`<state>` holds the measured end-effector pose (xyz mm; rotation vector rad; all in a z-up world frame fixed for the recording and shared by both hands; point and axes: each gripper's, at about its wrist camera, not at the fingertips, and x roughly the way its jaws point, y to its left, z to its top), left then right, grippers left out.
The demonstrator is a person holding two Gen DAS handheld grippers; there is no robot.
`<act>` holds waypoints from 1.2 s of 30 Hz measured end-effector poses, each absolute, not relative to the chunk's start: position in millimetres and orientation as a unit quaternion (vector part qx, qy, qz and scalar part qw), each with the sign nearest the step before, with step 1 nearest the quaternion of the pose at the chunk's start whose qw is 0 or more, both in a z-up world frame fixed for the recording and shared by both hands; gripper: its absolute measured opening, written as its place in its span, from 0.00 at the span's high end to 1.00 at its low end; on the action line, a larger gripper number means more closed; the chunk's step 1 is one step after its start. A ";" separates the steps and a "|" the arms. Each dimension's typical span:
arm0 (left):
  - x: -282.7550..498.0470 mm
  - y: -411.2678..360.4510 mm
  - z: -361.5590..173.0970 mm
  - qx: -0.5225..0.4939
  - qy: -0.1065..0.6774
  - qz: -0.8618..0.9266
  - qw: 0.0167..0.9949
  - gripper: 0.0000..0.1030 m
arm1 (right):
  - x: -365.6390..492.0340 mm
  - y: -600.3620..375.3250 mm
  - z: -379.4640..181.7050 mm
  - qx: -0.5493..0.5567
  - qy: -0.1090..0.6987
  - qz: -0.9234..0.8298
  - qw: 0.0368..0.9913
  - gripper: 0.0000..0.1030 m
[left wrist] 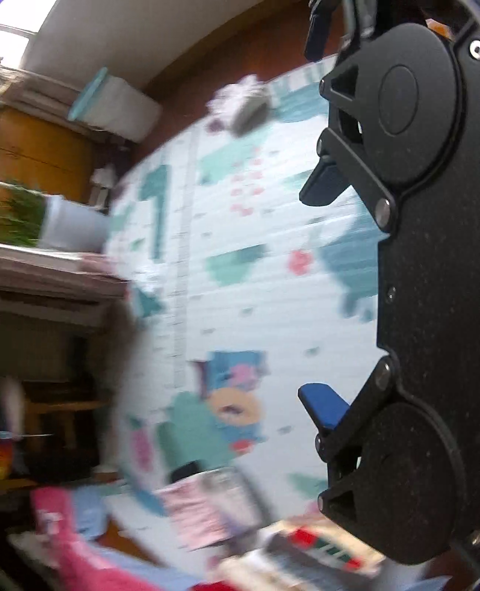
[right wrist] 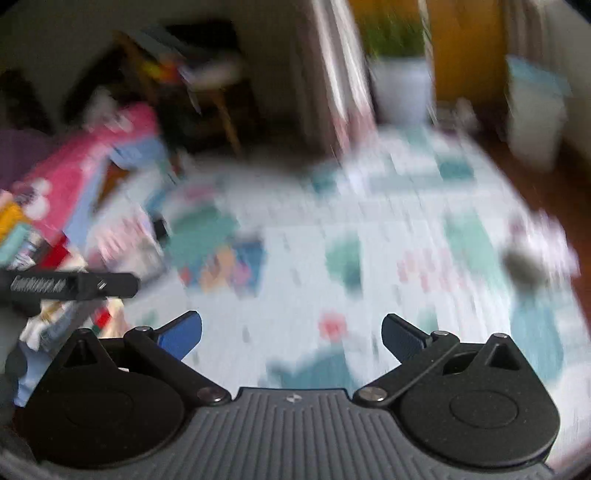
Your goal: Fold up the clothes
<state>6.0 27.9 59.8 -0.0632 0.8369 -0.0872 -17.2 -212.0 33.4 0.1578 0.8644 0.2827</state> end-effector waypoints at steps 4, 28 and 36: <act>-5.7 10.2 36.3 -0.019 0.424 -0.042 0.905 0.00 | -27.7 -214.5 6.2 0.058 0.433 0.125 0.891 0.00; -35.3 -11.3 -2.9 -0.009 0.461 -0.030 0.887 0.00 | -31.2 -209.4 -13.9 0.048 0.475 0.103 0.873 0.00; -33.2 -9.1 -7.6 -0.013 0.474 -0.025 0.880 0.00 | -30.8 -207.9 -19.4 0.051 0.487 0.103 0.866 0.00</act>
